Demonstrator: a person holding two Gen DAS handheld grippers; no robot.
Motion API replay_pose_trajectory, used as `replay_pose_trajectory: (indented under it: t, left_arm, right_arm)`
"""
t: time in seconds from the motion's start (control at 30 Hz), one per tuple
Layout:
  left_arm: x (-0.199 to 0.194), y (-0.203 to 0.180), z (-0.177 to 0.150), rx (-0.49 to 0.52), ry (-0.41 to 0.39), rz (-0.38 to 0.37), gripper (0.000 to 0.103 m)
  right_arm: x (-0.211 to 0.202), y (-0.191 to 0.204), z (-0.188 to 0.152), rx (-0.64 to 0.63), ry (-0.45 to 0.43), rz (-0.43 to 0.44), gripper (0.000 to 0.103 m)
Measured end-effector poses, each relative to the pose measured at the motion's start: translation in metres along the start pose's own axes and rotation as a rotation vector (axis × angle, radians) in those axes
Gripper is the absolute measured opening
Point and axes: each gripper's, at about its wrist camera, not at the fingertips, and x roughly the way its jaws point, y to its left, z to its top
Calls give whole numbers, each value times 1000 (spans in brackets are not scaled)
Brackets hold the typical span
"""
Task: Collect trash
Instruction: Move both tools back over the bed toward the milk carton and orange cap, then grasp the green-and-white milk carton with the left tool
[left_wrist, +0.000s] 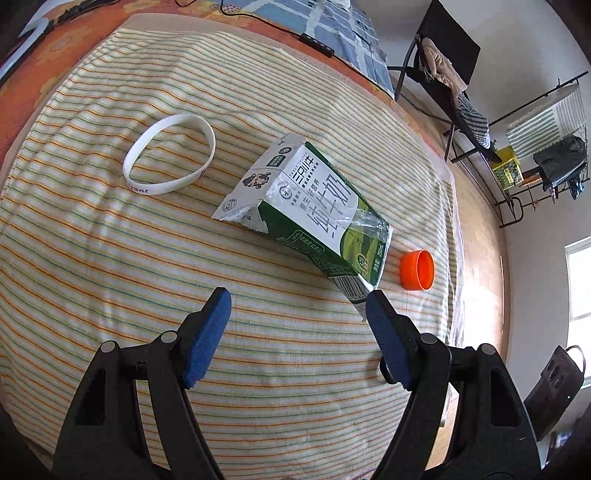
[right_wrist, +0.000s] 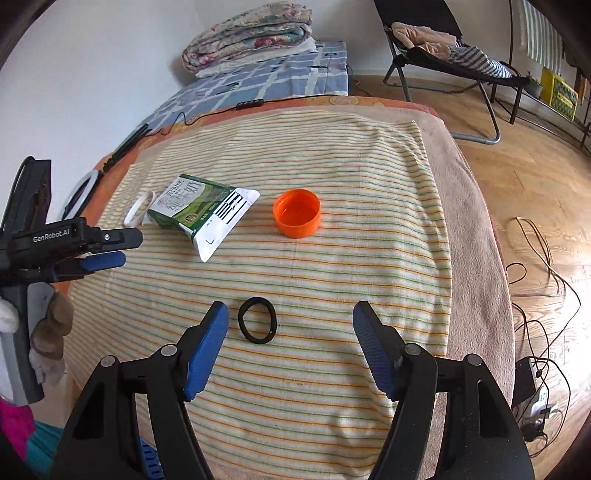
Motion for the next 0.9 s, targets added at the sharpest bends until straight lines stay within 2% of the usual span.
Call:
replay_pose_trajectory:
  t: [0.2, 0.33, 0.47, 0.67, 0.9]
  left_arm:
    - [24, 5, 25, -48, 1, -22, 78]
    - [35, 0, 38, -39, 4, -22, 78]
    - [45, -10, 56, -6, -4, -3, 78]
    - [68, -38, 88, 90, -10, 69, 78]
    - [84, -78, 92, 198, 12, 115, 78]
  right_arm:
    - [16, -10, 17, 34, -3, 6, 69]
    - [26, -14, 27, 52, -5, 15, 69]
    - [34, -14, 35, 62, -9, 20, 69]
    - [44, -12, 38, 31, -6, 4, 69]
    - [59, -19, 40, 42, 11, -4, 69]
